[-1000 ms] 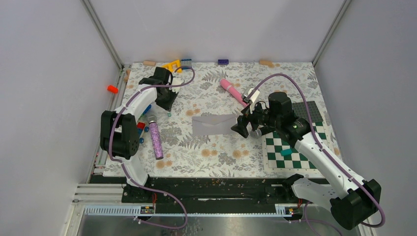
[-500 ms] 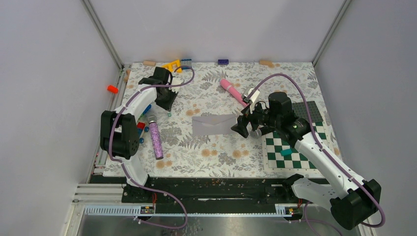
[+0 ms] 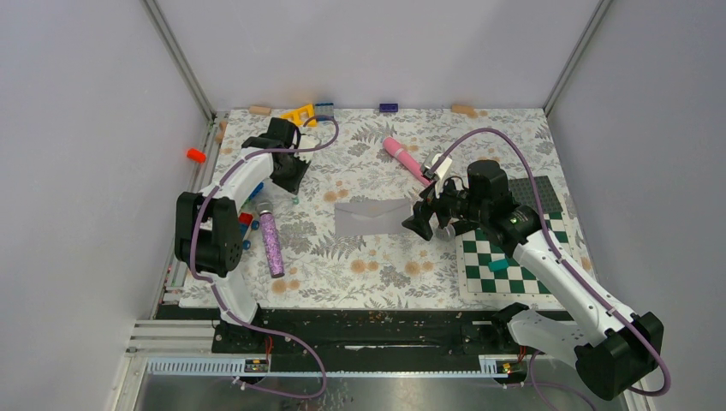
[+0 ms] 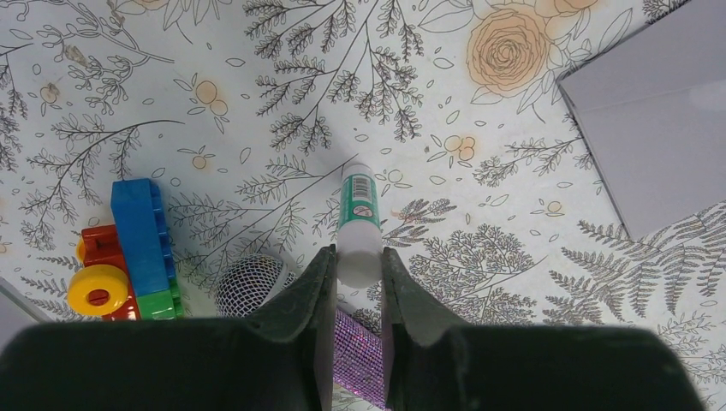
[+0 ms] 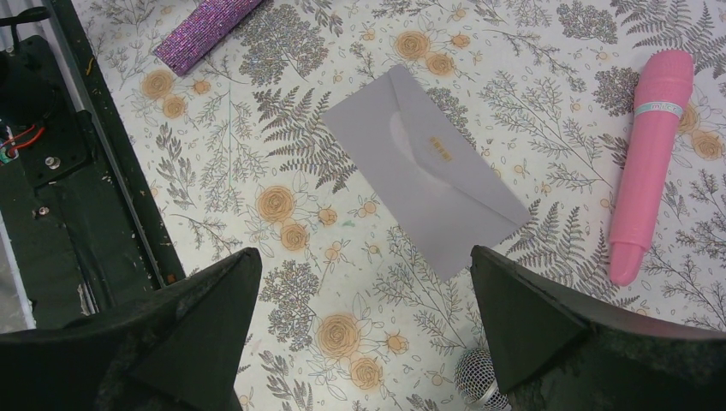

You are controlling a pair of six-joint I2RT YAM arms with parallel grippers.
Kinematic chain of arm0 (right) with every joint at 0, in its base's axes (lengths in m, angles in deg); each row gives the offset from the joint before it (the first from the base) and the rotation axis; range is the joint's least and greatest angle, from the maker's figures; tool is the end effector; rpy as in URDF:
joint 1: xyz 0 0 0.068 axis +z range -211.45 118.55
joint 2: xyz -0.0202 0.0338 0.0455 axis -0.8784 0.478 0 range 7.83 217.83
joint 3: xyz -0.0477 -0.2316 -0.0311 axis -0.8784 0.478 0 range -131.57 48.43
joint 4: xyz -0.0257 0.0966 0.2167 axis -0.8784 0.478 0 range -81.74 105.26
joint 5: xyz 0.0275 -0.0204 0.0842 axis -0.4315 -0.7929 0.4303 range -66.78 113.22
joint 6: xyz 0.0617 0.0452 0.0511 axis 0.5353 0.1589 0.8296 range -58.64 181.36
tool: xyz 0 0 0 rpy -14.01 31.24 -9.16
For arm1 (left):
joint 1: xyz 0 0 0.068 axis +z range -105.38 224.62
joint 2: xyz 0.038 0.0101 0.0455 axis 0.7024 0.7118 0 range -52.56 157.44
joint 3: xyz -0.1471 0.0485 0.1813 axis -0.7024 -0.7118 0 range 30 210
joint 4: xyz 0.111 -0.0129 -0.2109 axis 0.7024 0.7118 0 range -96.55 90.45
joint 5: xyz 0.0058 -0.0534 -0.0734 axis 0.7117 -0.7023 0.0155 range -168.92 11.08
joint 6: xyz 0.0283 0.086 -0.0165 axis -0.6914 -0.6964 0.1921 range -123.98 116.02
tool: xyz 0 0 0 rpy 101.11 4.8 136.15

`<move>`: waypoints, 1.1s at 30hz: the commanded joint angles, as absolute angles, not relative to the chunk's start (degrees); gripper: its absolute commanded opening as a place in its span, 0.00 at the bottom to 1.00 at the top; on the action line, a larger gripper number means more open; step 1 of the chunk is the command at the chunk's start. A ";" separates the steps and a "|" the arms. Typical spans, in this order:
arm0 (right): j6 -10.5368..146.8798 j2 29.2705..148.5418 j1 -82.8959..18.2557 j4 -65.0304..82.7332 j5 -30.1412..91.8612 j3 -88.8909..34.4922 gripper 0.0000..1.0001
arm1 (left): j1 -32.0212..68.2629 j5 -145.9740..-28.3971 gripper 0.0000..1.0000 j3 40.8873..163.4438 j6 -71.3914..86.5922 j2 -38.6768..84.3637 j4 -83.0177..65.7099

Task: Place the letter into the envelope and seal it
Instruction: Place the solid glue at the center of the board, then reset both arms

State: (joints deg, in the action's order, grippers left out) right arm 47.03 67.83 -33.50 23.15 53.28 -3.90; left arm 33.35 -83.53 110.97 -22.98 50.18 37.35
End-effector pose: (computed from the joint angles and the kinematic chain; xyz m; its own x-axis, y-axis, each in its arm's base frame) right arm 0.2163 0.1615 0.2856 -0.1271 -0.3098 -0.9423 -0.8728 0.4863 -0.0422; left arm 0.3535 -0.0773 0.1676 -0.7710 0.4844 -0.4133 0.5057 0.8603 0.0650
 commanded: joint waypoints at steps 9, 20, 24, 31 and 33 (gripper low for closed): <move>46.85 67.77 -34.11 23.04 54.64 -5.00 1.00 | 33.81 -84.85 0.31 110.70 -22.43 50.40 35.90; 46.94 67.77 -34.11 23.04 54.90 -5.14 1.00 | 33.99 -84.89 0.39 110.73 -22.36 49.96 35.90; 46.94 67.85 -34.20 23.08 54.87 -5.11 1.00 | 34.07 -85.01 0.41 110.62 -22.35 49.83 35.90; 47.03 67.75 -34.20 23.09 55.05 -5.11 1.00 | 34.14 -84.81 0.53 110.67 -22.35 49.30 35.92; 47.03 67.73 -34.20 23.11 55.04 -5.09 1.00 | 34.25 -84.77 0.57 110.67 -22.27 49.22 35.84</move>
